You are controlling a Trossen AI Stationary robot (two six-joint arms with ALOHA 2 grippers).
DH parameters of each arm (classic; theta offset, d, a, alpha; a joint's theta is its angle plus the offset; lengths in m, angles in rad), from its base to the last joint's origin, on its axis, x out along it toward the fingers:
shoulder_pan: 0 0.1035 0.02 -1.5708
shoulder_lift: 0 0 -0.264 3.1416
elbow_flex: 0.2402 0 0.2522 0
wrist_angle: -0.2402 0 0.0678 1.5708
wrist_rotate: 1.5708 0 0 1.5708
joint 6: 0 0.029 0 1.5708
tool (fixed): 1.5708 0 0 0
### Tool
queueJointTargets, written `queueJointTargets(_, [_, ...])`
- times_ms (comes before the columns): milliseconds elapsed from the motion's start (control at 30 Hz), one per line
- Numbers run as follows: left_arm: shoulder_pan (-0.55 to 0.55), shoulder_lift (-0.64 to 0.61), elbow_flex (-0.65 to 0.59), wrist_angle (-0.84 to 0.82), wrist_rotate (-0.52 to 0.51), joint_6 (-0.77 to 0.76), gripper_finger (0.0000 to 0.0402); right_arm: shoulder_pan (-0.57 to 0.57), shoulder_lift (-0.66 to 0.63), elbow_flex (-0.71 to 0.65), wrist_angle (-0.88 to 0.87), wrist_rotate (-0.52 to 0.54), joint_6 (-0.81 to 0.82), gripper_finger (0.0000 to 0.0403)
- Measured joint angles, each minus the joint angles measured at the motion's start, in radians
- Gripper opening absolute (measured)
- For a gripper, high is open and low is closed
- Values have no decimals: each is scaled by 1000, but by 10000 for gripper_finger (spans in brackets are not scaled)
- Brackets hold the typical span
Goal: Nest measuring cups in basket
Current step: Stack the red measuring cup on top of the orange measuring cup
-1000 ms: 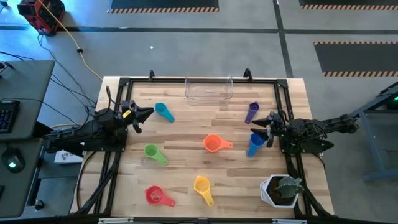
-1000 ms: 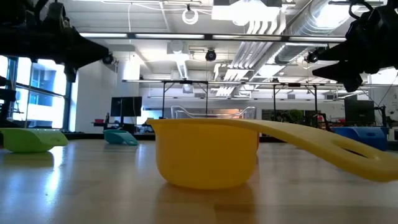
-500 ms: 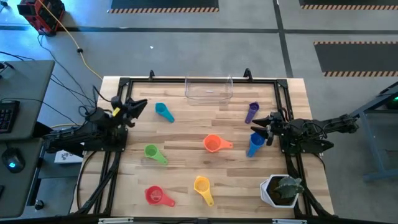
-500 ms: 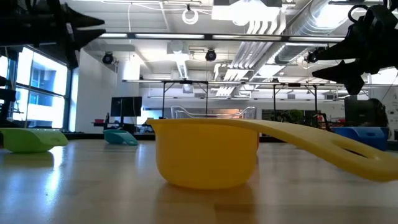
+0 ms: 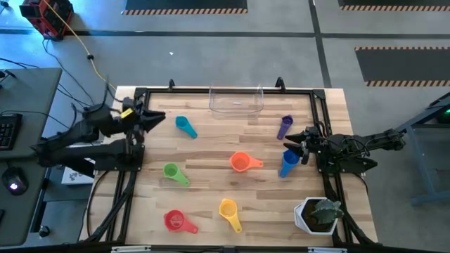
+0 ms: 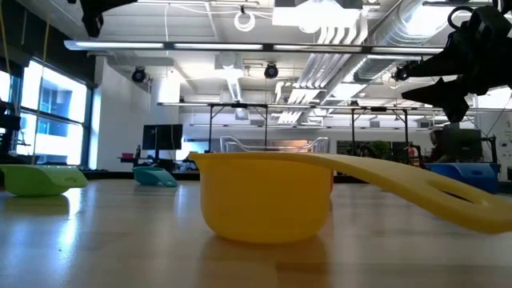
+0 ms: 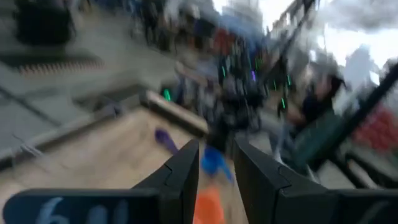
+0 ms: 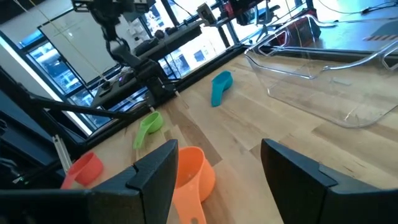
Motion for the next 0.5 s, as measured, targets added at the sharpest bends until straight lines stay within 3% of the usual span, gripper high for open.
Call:
queueJointTargets(200, [-27,209,186,-197,199,-4,90,0,0,0,0,0,-3,222])
queueJointTargets(500, [-207,396,267,-246,256,-55,90,0,0,0,0,-3,10,222])
